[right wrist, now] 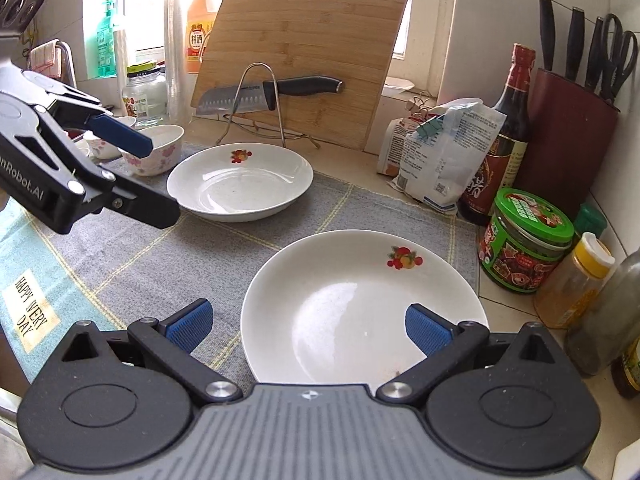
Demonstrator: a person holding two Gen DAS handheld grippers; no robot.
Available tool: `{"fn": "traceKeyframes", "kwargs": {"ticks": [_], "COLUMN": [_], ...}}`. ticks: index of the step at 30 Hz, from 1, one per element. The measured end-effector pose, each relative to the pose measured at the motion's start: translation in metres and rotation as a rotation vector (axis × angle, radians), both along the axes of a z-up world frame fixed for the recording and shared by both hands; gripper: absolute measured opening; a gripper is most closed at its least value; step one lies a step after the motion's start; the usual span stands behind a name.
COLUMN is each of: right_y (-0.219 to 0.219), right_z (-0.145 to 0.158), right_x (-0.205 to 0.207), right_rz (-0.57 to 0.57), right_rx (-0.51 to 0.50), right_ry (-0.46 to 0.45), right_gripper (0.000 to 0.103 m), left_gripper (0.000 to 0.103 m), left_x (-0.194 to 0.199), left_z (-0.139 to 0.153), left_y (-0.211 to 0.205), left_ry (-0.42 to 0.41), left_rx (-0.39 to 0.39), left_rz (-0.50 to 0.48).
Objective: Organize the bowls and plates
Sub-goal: 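Move the right tool to the large fruit-decal plate rim while the left tool pulls back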
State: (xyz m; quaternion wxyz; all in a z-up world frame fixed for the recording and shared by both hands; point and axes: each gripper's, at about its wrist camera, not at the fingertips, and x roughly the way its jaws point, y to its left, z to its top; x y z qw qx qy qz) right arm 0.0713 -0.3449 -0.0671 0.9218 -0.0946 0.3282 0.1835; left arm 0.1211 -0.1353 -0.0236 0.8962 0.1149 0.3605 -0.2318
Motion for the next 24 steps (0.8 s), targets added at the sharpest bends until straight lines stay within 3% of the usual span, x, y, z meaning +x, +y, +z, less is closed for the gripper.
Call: {"fn": "traceKeyframes", "kwargs": {"ticks": [10, 24], "right_y": [0.034, 0.077], "right_z": [0.000, 0.008], "right_x": [0.021, 0.043], "right_rz": [0.037, -0.075], "right_rx": [0.037, 0.005], "right_ry": [0.062, 0.144], "right_gripper": [0.103, 0.103], "left_gripper": [0.095, 0.095], "left_x": [0.001, 0.041], "left_z": [-0.031, -0.076], "left_y": [0.043, 0.075], "left_ry": [-0.026, 0.042], "left_rx": [0.035, 0.002], "left_rz": [0.152, 0.107]}}
